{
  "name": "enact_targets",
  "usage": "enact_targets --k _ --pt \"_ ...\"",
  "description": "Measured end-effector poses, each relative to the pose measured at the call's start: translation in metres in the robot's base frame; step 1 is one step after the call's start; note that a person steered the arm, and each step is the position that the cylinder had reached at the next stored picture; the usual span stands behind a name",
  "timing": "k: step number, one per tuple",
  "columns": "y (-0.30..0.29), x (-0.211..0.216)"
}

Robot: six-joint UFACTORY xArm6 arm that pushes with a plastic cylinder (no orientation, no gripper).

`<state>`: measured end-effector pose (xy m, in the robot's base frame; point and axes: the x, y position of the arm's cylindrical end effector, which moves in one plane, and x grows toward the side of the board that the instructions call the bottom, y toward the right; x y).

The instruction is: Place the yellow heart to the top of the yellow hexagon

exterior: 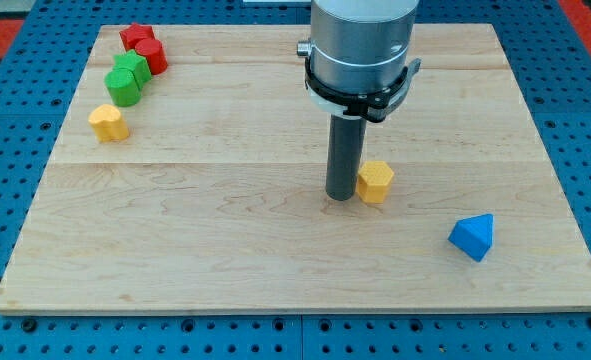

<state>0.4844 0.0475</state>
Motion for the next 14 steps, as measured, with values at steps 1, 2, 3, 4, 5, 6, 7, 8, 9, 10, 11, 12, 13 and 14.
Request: enact_targets --k 1,2,3,4,5,6,7,8,9,10,11,12,13,14 --pt "0.039 -0.011" --pt "0.097 -0.019" --pt "0.088 -0.021" --pt "-0.031 -0.018" --pt "-0.153 -0.002" --pt "-0.288 -0.006" --pt "-0.350 -0.024" --pt "-0.352 -0.051" --pt "-0.344 -0.070" --pt "-0.293 -0.073" --pt "-0.209 -0.076" --pt "-0.132 -0.091" --pt "-0.175 -0.073" --pt "-0.296 -0.073"
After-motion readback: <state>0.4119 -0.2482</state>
